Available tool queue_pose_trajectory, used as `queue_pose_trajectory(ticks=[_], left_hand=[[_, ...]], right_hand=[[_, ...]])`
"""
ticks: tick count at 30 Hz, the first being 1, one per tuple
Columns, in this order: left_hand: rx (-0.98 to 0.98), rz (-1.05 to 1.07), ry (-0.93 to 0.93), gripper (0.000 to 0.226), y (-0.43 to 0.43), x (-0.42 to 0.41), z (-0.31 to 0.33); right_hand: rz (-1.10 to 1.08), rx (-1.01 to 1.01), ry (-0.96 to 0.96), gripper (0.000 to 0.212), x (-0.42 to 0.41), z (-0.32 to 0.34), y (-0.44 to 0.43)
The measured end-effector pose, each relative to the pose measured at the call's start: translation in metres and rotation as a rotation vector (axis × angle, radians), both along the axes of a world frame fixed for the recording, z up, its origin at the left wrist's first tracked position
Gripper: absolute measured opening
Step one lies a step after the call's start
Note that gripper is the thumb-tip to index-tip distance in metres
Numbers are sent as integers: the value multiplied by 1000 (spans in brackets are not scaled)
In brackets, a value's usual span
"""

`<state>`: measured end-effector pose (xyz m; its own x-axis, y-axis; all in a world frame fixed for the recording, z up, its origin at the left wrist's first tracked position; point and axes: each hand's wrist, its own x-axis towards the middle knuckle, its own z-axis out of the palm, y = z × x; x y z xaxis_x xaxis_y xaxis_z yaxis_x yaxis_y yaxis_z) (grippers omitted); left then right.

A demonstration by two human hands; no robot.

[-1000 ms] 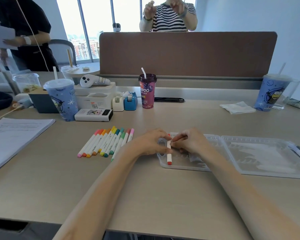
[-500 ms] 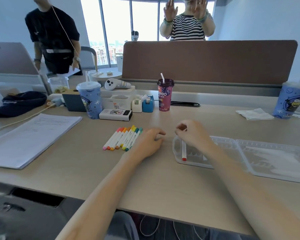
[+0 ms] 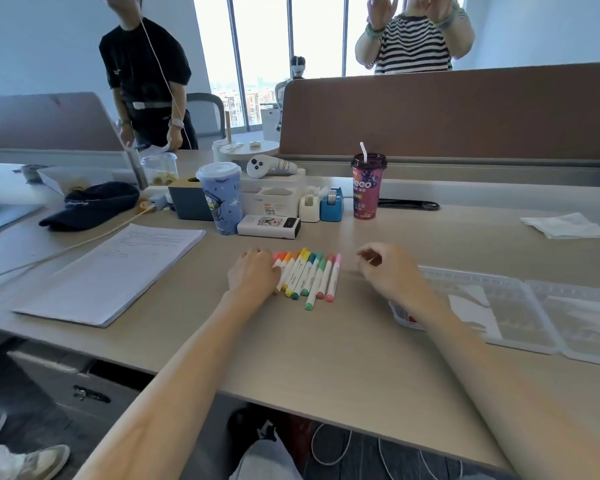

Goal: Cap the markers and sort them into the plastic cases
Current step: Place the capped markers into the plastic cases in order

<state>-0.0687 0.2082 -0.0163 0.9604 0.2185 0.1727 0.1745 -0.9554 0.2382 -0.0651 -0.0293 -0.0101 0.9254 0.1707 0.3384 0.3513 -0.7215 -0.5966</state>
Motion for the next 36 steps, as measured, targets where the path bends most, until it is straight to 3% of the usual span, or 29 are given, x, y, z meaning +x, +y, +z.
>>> queue_pose_trajectory(ticks=[5, 11, 16, 22, 26, 29, 33, 36], left_hand=[[-46, -14, -12, 18, 7, 10, -1], [-128, 15, 201, 28, 13, 17, 12], [-216, -29, 237, 28, 13, 21, 17], [-241, -58, 234, 28, 14, 22, 16], [-251, -61, 164, 17, 17, 22, 10], [-212, -29, 161, 21, 17, 19, 12], [-271, -26, 174, 23, 18, 17, 17], [-449, -43, 109, 15, 14, 13, 23]], right_hand=[[1, 5, 34, 22, -2, -3, -5], [10, 9, 67, 20, -1, 1, 2], [5, 32, 121, 18, 3, 6, 12], [-30, -144, 268, 20, 4, 5, 31], [-70, -244, 282, 11, 2, 8, 39], [-71, -279, 309, 19, 2, 13, 44], [-143, -221, 339, 24, 8, 14, 44], [-134, -47, 328, 31, 7, 19, 38]])
